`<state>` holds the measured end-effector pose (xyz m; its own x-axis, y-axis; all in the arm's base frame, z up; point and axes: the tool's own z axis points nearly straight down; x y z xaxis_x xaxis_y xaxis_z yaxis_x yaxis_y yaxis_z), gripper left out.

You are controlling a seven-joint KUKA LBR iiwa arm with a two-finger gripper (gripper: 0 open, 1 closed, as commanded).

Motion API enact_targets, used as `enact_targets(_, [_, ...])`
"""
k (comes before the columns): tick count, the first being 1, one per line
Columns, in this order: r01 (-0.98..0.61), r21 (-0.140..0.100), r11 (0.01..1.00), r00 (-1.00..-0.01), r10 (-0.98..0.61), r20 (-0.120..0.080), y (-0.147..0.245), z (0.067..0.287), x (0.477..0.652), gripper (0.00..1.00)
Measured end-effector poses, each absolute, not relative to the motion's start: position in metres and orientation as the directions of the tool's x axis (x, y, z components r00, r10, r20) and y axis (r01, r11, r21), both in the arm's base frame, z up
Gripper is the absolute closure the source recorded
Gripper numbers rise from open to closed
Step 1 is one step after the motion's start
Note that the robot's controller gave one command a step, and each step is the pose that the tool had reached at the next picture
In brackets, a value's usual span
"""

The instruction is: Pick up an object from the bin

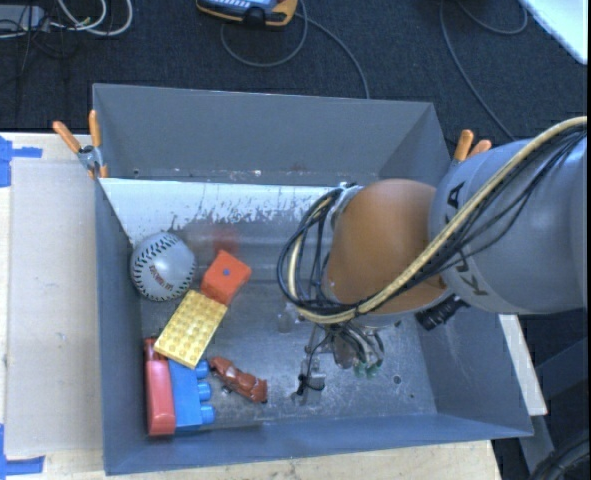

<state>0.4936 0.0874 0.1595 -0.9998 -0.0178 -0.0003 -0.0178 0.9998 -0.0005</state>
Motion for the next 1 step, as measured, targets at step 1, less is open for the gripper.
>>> enact_targets(1, [0.037, -0.001, 0.999, -0.999, 0.037, 0.019, 0.1101, 0.138, 0.4998, 0.0])
